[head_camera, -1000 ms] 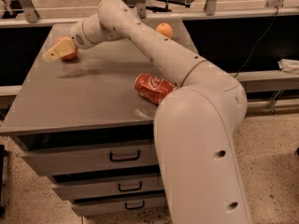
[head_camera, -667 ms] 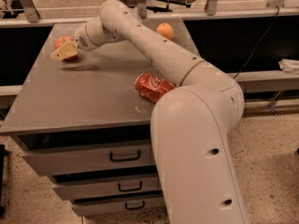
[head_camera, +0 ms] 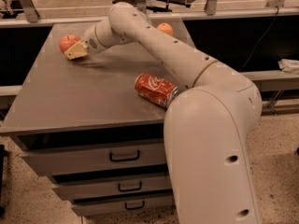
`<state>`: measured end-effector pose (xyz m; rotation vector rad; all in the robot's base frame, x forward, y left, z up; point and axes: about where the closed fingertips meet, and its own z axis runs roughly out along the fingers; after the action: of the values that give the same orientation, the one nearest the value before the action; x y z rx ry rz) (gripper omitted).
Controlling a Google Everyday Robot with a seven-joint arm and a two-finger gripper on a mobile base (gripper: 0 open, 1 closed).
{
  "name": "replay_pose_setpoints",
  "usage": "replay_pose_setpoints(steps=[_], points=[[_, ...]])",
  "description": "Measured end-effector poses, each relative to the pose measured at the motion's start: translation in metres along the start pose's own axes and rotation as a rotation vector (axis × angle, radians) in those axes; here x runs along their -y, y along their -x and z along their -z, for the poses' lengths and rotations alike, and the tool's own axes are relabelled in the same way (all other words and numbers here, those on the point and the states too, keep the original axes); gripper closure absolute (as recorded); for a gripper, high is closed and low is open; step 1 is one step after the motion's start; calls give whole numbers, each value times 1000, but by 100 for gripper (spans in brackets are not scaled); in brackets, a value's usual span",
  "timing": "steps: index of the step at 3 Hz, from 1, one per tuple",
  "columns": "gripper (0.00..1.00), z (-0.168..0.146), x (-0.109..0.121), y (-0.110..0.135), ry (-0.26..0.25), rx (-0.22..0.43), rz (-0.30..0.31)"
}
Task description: Pick apple
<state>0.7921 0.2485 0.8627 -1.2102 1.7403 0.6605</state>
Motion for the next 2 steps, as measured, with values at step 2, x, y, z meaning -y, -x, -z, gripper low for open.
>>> replay_pose_setpoints(steps=[2], points=[[100,64,0,51,-15,164,63]])
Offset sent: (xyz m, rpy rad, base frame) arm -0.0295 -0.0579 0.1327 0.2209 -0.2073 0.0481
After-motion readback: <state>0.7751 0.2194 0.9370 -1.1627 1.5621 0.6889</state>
